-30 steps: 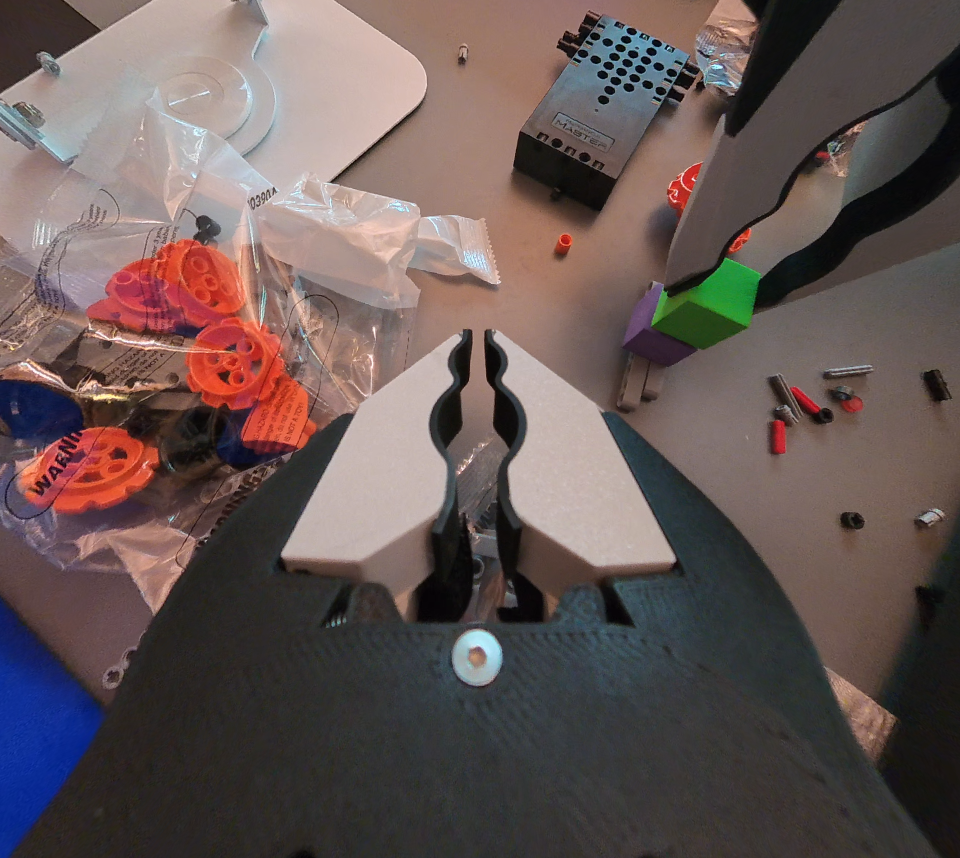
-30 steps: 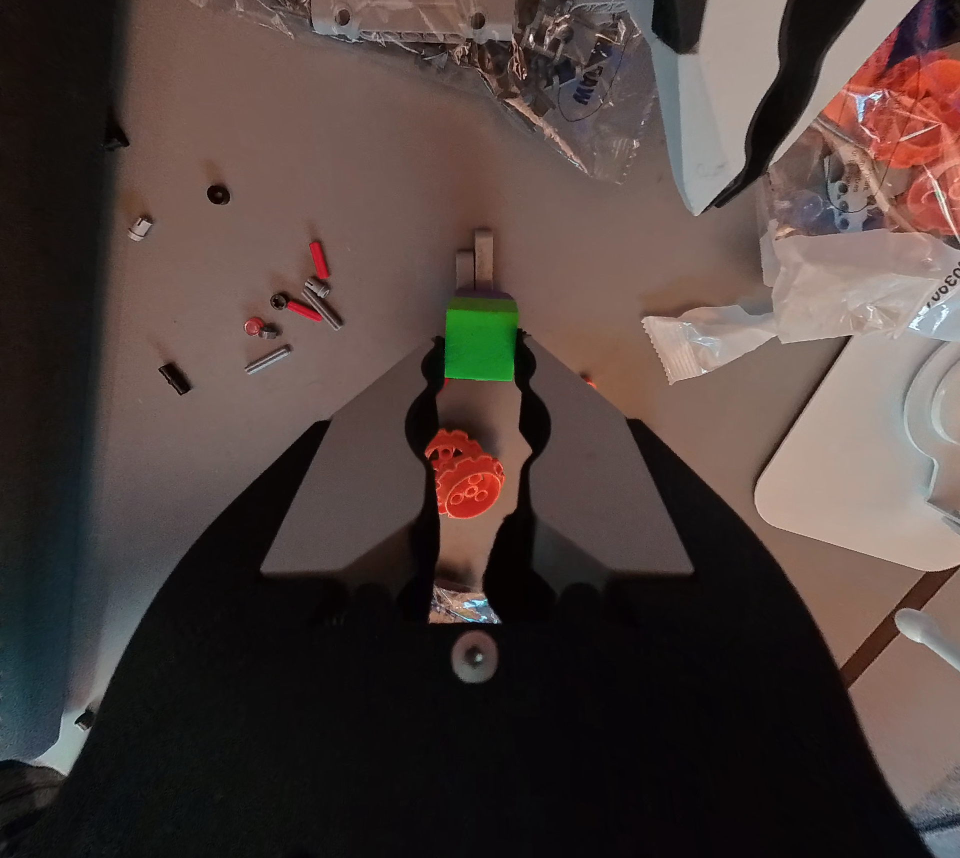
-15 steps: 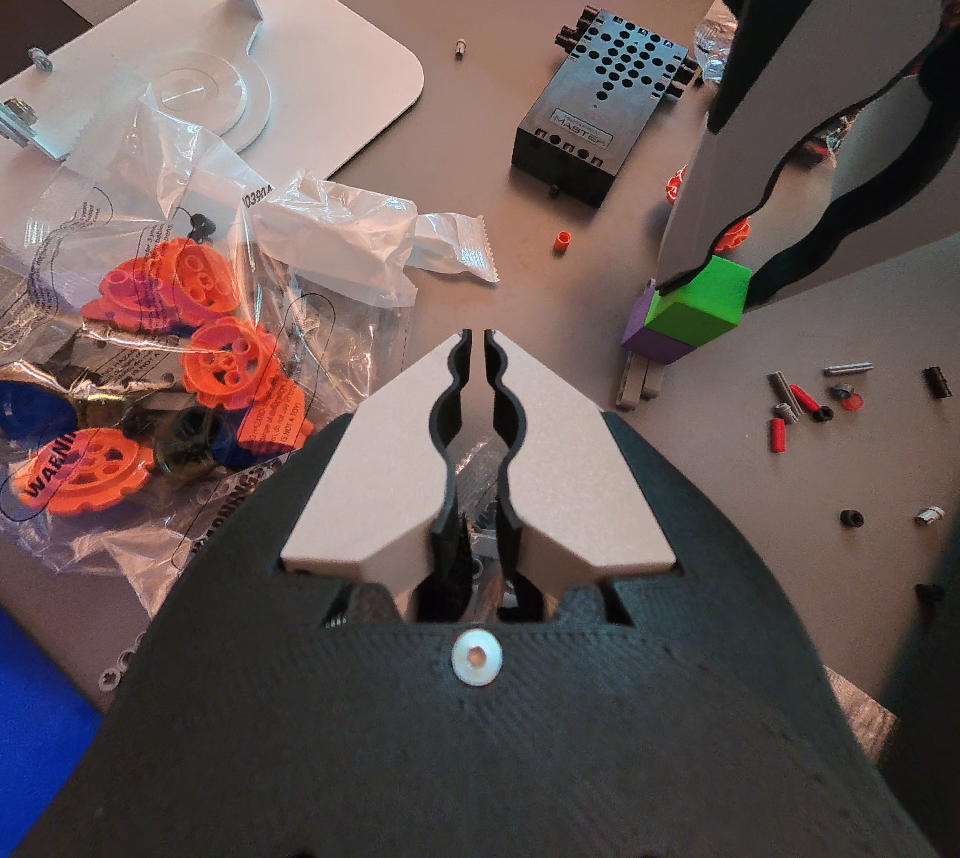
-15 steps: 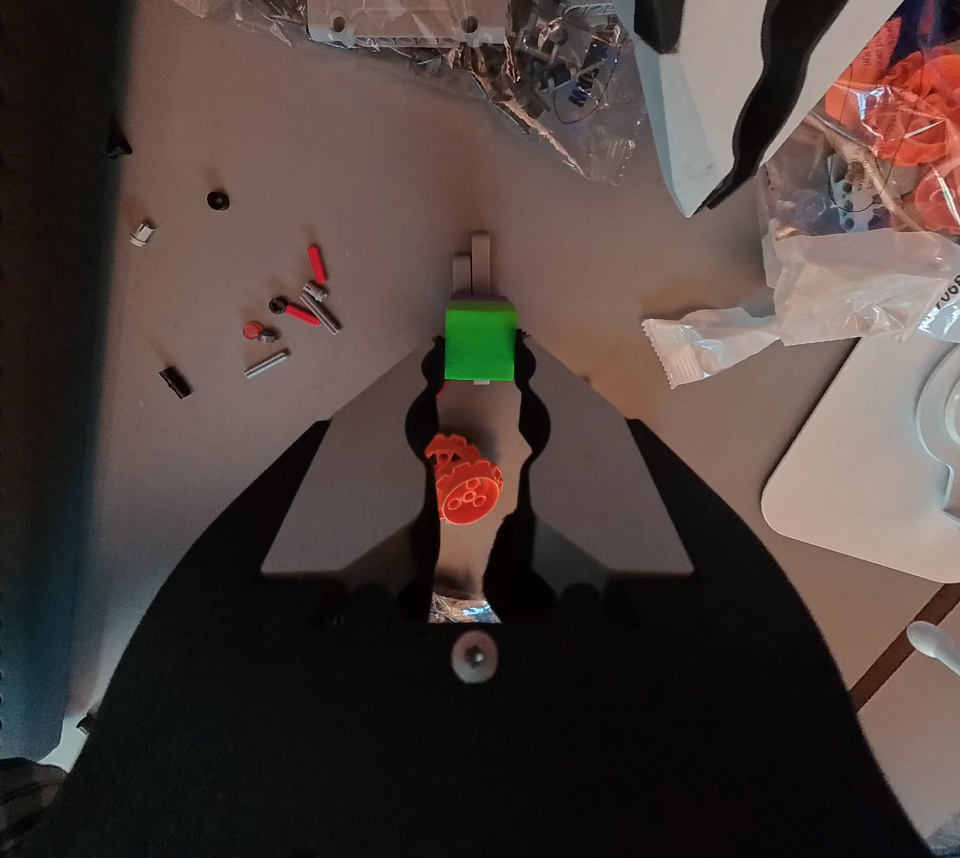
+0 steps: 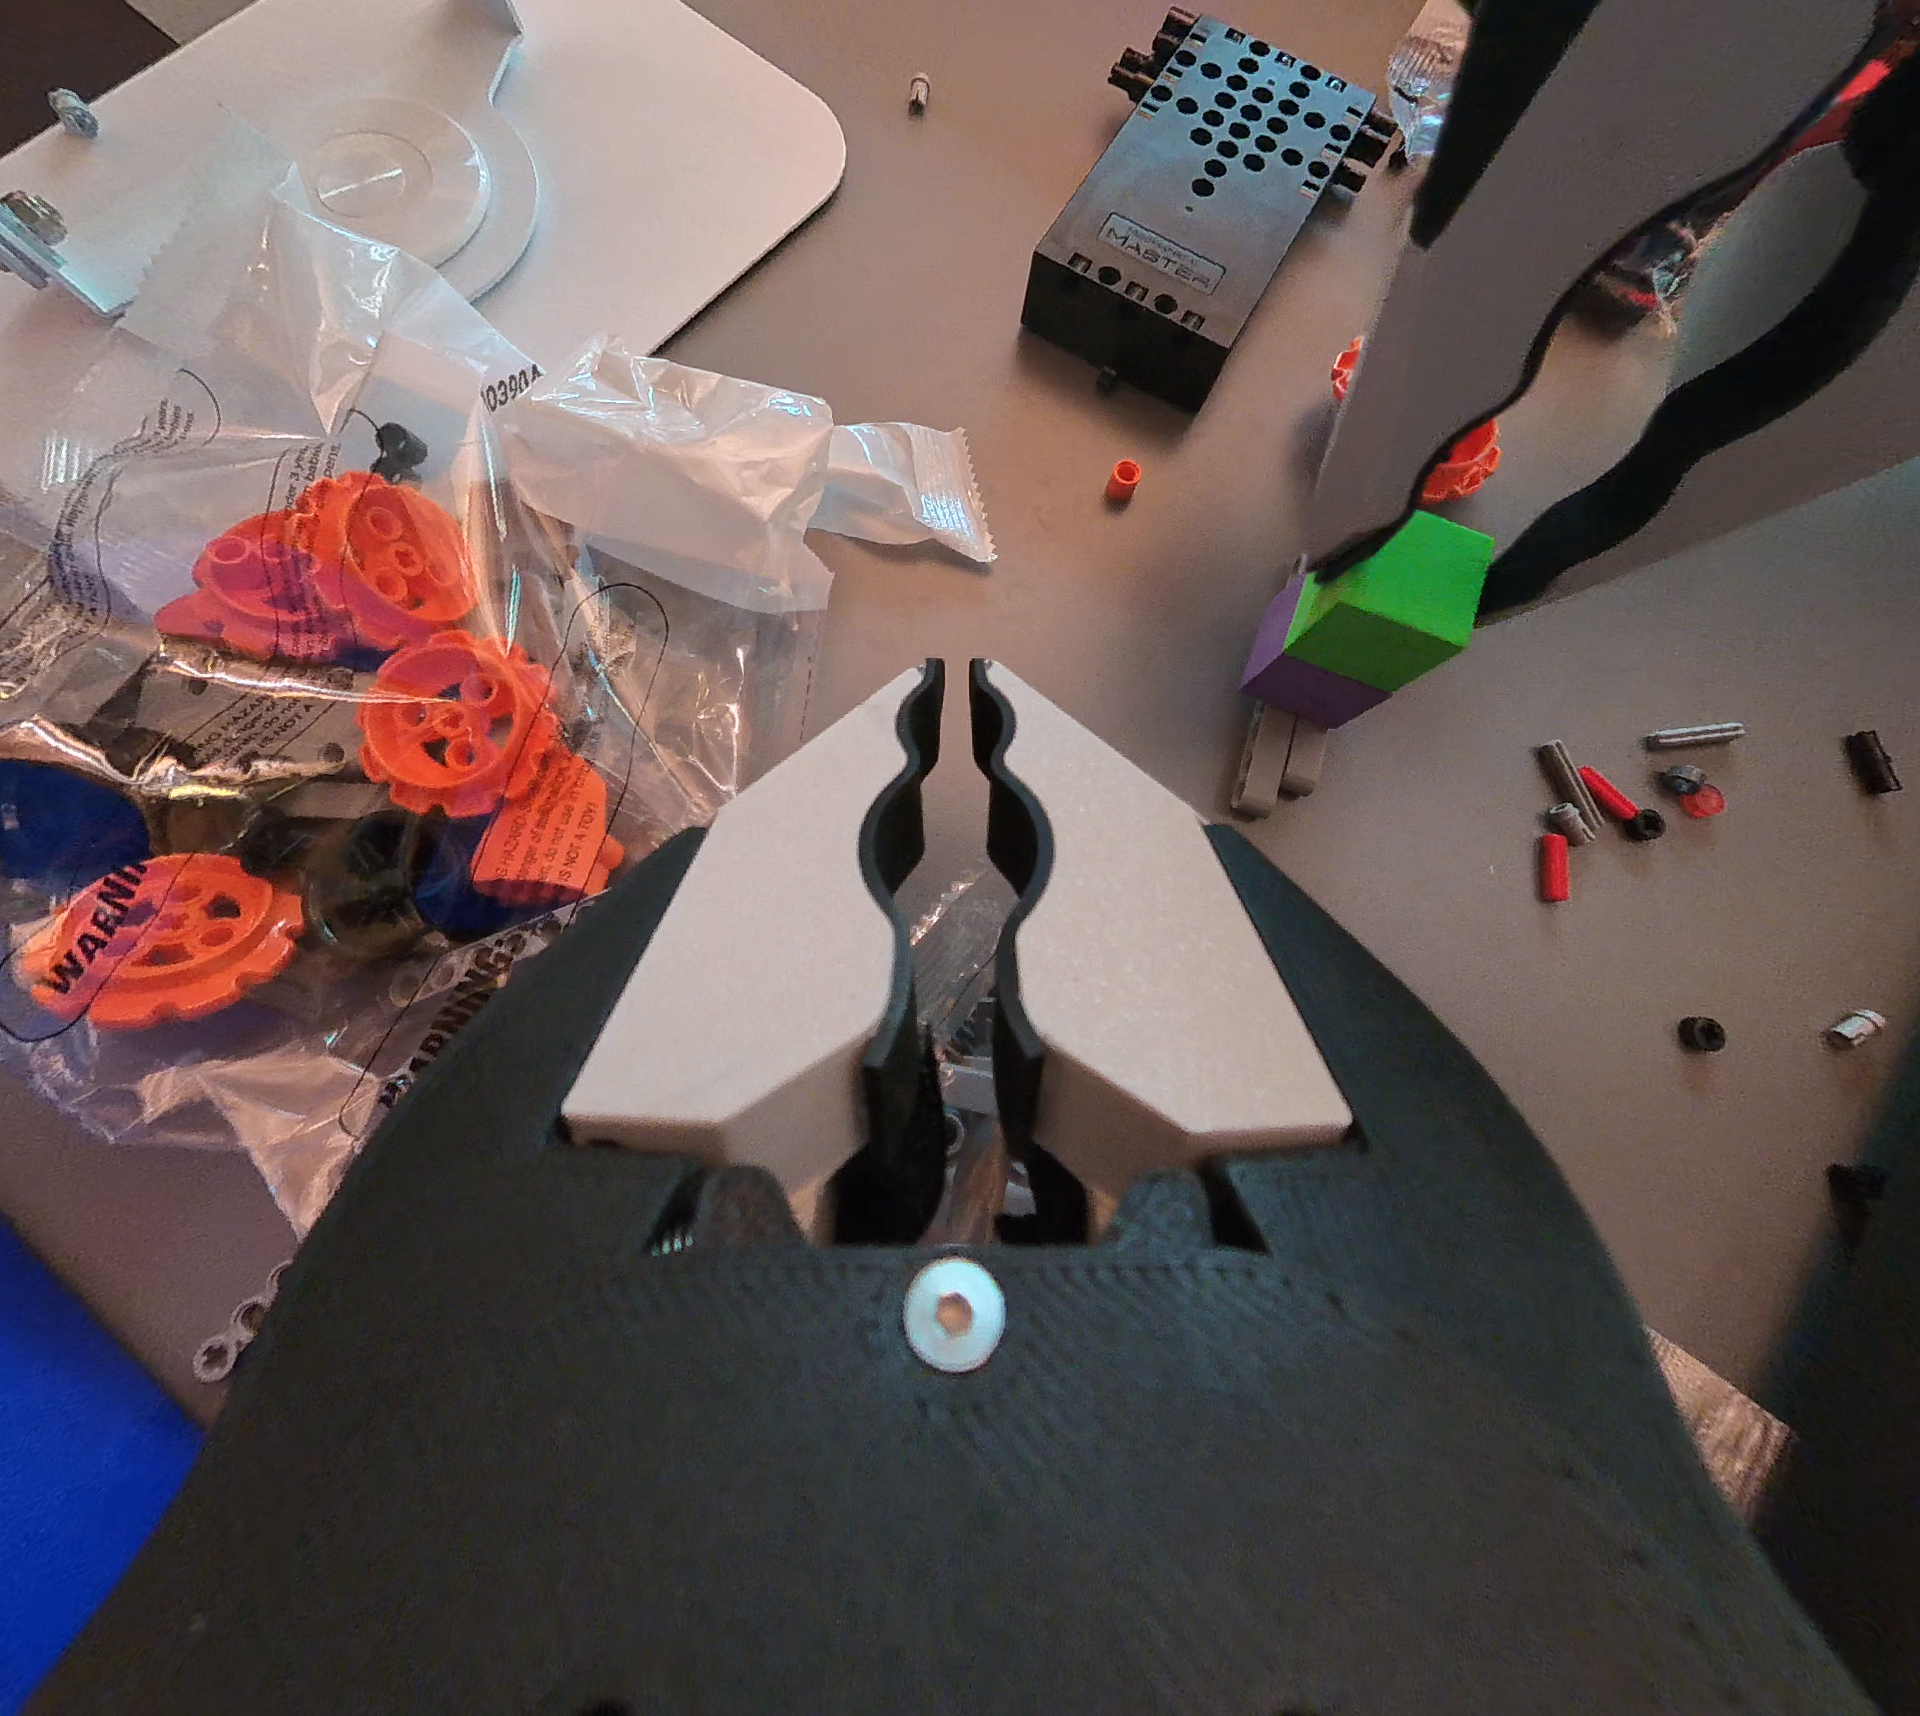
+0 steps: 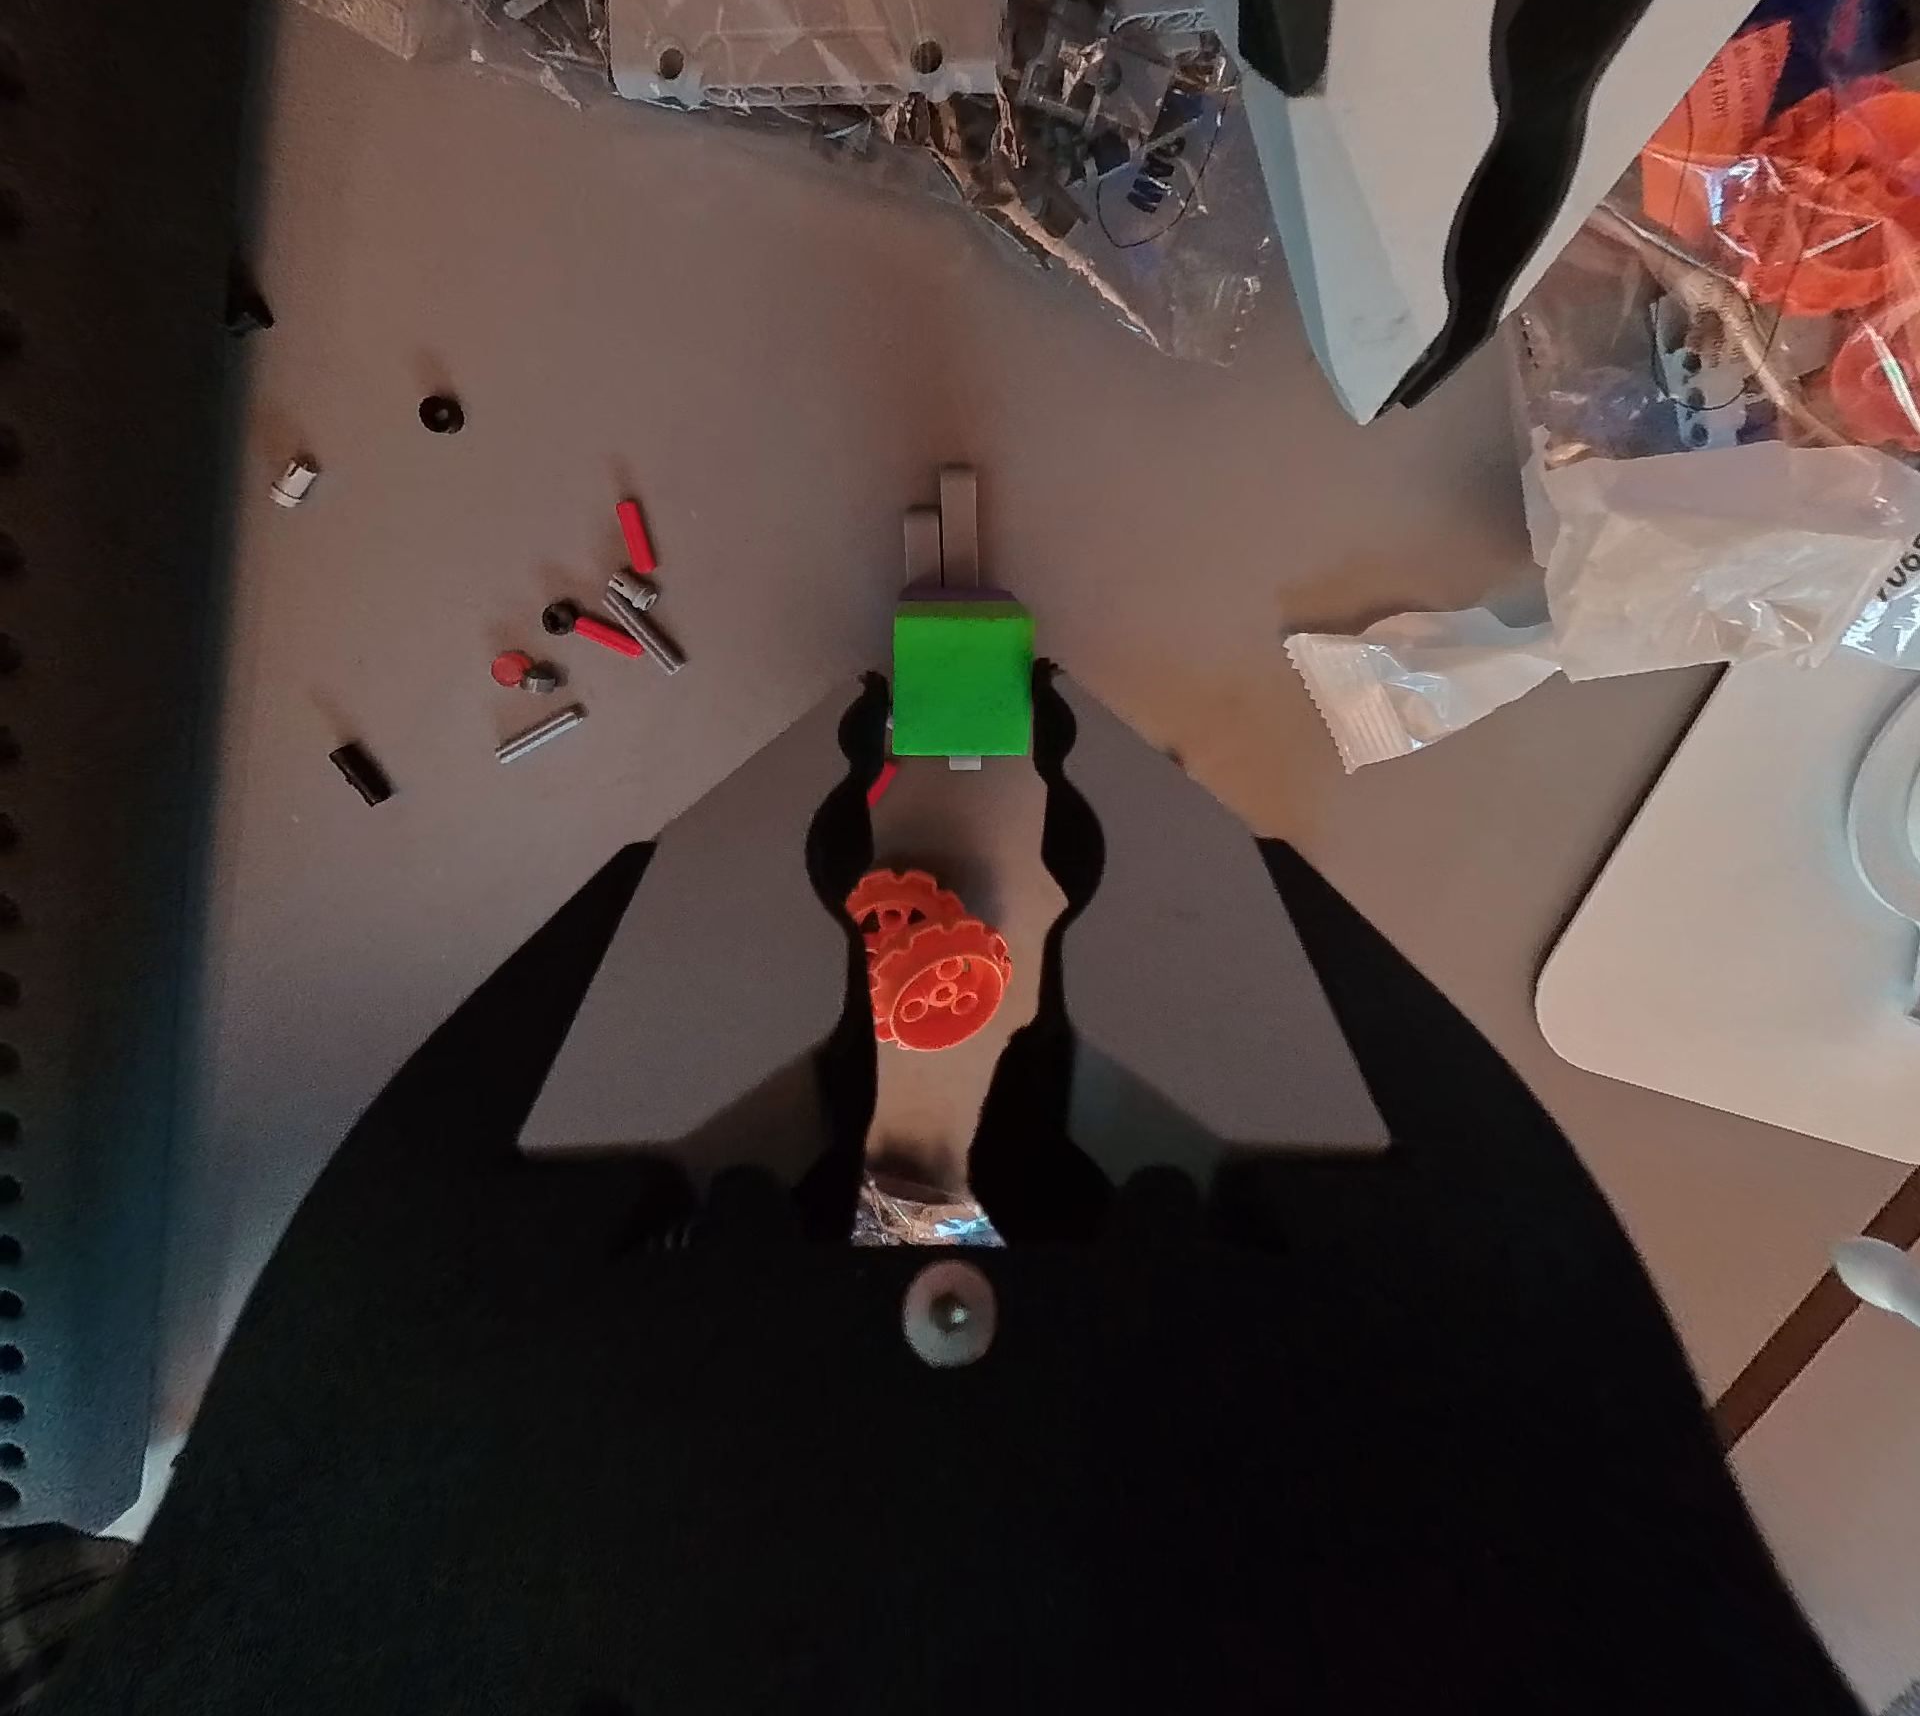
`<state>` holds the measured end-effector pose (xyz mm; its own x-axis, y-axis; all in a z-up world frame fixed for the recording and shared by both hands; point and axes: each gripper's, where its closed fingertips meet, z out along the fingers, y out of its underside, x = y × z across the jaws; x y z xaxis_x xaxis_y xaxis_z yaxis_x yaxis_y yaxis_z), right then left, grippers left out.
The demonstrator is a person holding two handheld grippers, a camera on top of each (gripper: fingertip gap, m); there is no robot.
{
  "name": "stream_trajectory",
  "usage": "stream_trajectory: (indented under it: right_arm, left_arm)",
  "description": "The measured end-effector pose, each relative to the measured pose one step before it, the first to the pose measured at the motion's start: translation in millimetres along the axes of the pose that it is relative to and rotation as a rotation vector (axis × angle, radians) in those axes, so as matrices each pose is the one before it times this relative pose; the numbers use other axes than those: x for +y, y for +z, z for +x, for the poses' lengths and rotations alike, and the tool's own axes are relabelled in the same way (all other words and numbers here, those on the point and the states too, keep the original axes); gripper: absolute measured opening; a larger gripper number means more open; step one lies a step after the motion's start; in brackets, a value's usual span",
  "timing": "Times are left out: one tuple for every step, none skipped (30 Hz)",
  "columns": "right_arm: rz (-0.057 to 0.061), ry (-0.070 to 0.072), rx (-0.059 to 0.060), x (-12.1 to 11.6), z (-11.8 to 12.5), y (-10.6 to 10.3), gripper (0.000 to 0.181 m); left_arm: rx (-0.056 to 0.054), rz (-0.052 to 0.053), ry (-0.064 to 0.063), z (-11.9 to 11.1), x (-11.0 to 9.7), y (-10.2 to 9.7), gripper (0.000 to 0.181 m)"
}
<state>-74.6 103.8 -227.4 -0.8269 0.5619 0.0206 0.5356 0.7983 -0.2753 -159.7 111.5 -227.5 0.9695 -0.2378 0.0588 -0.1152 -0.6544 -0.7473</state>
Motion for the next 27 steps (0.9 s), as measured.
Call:
stream_trajectory:
  right_arm:
    - [-0.0015, -0.0014, -0.0022, 0.05, -0.50, 0.87, 0.025]
    - [0.0002, -0.0009, -0.0015, -0.21, -0.30, 0.79, 0.025]
    - [0.0023, -0.0001, -0.0011, -0.42, -0.27, 0.39, 0.025]
    - [0.0015, 0.0006, -0.0004, -0.29, -0.01, 0.02, 0.025]
    - [0.0008, 0.0009, 0.0011, -0.12, 0.38, -0.14, 0.025]
    - [0.0025, 0.0011, 0.0001, -0.40, 0.22, -0.22, 0.025]
    - [0.0035, 0.0009, -0.0024, -0.60, -0.17, -0.03, 0.025]
    - [0.0017, 0.0000, -0.0012, -0.38, -0.22, -0.05, 0.025]
    - [0.0008, -0.0005, 0.0015, -0.25, 0.27, 0.10, 0.025]
    - [0.0008, -0.0003, 0.0008, -0.27, 0.16, 0.00, 0.025]
    - [-0.0001, 0.0006, -0.0016, -0.06, -0.11, 0.12, 0.025]
    - [-0.0017, 0.0012, -0.0014, 0.27, 0.01, 0.29, 0.026]
    - [-0.0017, 0.0022, 0.0009, 0.27, 0.27, 0.29, 0.030]
    - [0.0002, 0.0025, 0.0019, 0.00, 0.37, -0.09, 0.032]
    - [0.0027, 0.0013, 0.0034, -0.15, 0.16, -0.92, 0.034]
    - [0.0040, 0.0020, 0.0068, -0.05, 0.34, -2.18, 0.035]
    - [0.0069, 0.0049, 0.0120, 0.20, 0.86, -3.76, 0.036]
    - [0.0128, 0.0084, 0.0175, 0.43, 1.06, -5.93, 0.036]
    - [0.0183, 0.0111, 0.0174, 1.23, -0.06, -7.97, 0.034]
    - [0.0217, 0.0127, 0.0135, 3.34, -2.00, -9.09, 0.034]
    - [0.0159, 0.0188, 0.0181, 7.05, -1.71, -9.54, 0.034]
    - [-0.0002, 0.0289, 0.0307, 12.26, 0.40, -9.21, 0.038]
    - [-0.0117, 0.0389, 0.0365, 16.60, 2.08, -8.34, 0.044]
    - [-0.0170, 0.0445, 0.0266, 19.08, 1.69, -6.51, 0.049]
    - [-0.0227, 0.0446, 0.0127, 20.92, 0.70, -4.06, 0.049]
    - [-0.0302, 0.0450, 0.0091, 22.16, 1.18, -1.58, 0.049]
    - [-0.0323, 0.0481, 0.0057, 21.48, 1.69, 0.41, 0.051]
  left_arm:
    - [-0.0002, -0.0005, 0.0001, -0.04, 0.14, 0.03, 0.004]
    - [-0.0003, 0.0003, -0.0002, 0.01, -0.05, -0.12, 0.004]
    - [-0.0003, 0.0008, -0.0002, -0.06, -0.12, -0.24, 0.004]
    - [0.0000, 0.0014, -0.0001, -0.04, -0.20, -0.20, 0.003]
    - [0.0003, 0.0007, -0.0006, -0.08, -0.09, -0.13, 0.003]
    - [0.0001, -0.0003, 0.0001, -0.08, 0.06, -0.04, 0.003]
    - [0.0006, -0.0010, 0.0005, 0.11, 0.14, 0.09, 0.004]
    - [0.0004, -0.0011, 0.0005, 0.06, 0.16, 0.22, 0.004]
    - [0.0003, -0.0013, 0.0004, 0.07, 0.26, 0.13, 0.004]
    - [0.0004, -0.0009, 0.0003, 0.08, 0.14, 0.23, 0.004]
    - [0.0002, -0.0001, 0.0002, 0.02, 0.01, -0.01, 0.004]
    - [0.0009, -0.0002, -0.0006, 0.19, 0.16, -0.02, 0.003]
    - [0.0005, 0.0002, -0.0007, -0.06, 0.06, -0.10, 0.004]
    - [-0.0001, 0.0000, -0.0002, -0.10, 0.02, -0.03, 0.003]
    - [-0.0003, -0.0003, -0.0002, -0.14, 0.13, 0.02, 0.004]
    - [-0.0003, -0.0001, 0.0002, 0.06, 0.14, 0.01, 0.004]
    - [-0.0004, -0.0005, 0.0006, 0.05, 0.27, -0.09, 0.004]
    - [-0.0010, -0.0004, 0.0003, -0.11, 0.19, -0.17, 0.004]
    - [-0.0011, -0.0002, 0.0001, -0.16, 0.30, -0.32, 0.004]
    - [-0.0027, 0.0011, 0.0005, -0.31, -0.06, -0.78, 0.004]
    - [-0.0019, 0.0040, 0.0001, -0.31, -0.61, -1.03, 0.004]
    - [0.0003, 0.0063, -0.0010, 0.03, -1.08, -1.16, 0.003]
    - [0.0002, 0.0036, -0.0002, -0.20, -0.95, -0.78, 0.003]
    - [-0.0014, 0.0024, 0.0008, -0.31, -0.86, -0.31, 0.003]
    - [0.0006, 0.0008, -0.0003, 0.15, -0.47, 0.16, 0.003]
    - [0.0017, -0.0018, 0.0015, 0.41, -0.16, 0.69, 0.003]
    - [0.0010, -0.0035, 0.0019, 0.62, 0.26, 0.99, 0.004]
